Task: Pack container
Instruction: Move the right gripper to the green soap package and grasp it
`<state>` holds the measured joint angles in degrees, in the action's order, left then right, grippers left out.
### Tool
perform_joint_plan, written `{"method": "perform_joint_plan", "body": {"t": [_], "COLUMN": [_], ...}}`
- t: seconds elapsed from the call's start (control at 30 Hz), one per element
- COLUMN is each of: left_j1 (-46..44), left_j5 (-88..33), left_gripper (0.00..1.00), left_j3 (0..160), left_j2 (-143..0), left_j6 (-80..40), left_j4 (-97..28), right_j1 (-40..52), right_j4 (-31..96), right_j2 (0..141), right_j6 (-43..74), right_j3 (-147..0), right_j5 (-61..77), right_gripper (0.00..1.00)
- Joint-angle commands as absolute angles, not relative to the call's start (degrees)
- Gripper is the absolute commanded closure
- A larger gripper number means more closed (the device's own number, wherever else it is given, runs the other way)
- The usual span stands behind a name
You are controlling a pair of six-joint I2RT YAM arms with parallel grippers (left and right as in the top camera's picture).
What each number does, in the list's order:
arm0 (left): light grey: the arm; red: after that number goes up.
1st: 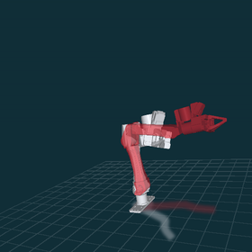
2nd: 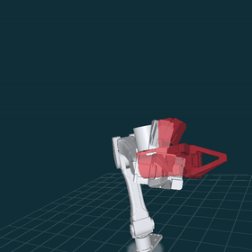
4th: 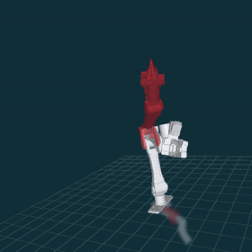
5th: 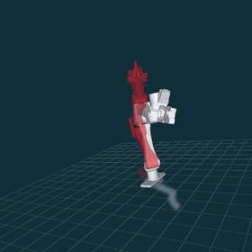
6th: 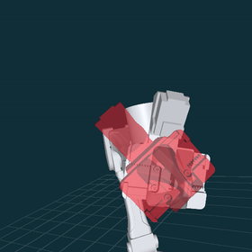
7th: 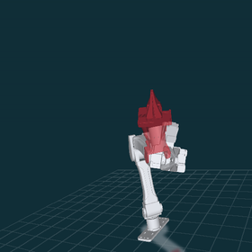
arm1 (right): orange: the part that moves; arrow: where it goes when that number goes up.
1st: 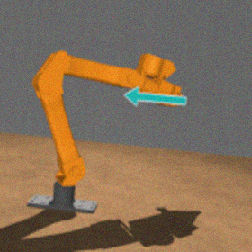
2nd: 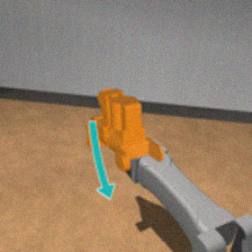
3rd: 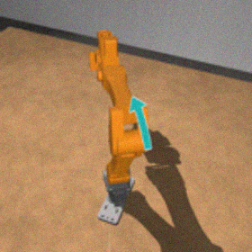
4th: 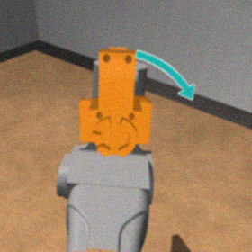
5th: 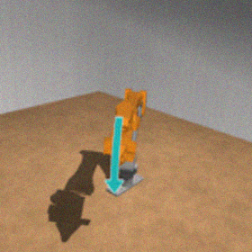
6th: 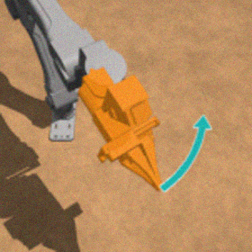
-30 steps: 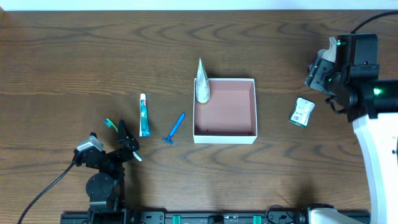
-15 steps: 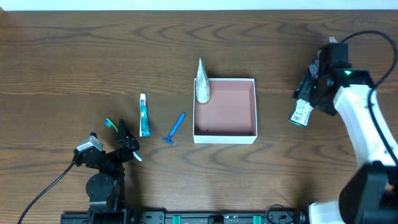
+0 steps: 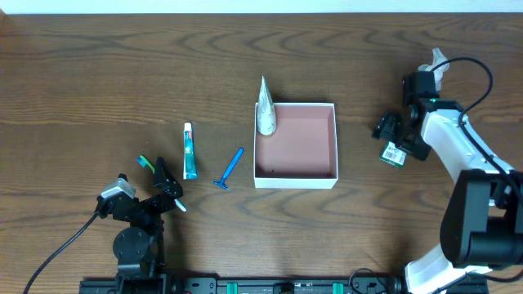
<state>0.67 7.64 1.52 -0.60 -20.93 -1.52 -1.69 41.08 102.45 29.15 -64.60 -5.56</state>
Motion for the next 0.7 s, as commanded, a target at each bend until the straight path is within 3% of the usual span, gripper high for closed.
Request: {"method": "perform_joint_plan", "body": {"t": [0.0,0.5,0.57,0.67], "left_j1": [0.56,0.56,0.56,0.56], "left_j5": [7.94,7.94,7.94,7.94], "left_gripper": [0.02,0.02,0.02,0.02], "left_j3": [0.25,0.25,0.25,0.25], "left_j2": [-0.3,-0.3,-0.3,-0.3], "left_j6": [-20.4,-20.4,-20.4,-20.4], "left_j4": [-3.53,-3.53,-3.53,-3.55], "right_j1": [-2.55,-3.84,-3.81,-3.79], "right_j4": [39.64,34.5,34.39,34.46], "right_j2": [104.97,109.69,110.19,110.28], "right_j6": [30.24,30.17,30.17,29.95], "right_j3": [-63.16,-63.09,-63.09,-63.09], "right_j5": [-5.56,-4.14,-4.01,-4.01], "right_gripper": [0.15,0.18,0.24,0.42]}}
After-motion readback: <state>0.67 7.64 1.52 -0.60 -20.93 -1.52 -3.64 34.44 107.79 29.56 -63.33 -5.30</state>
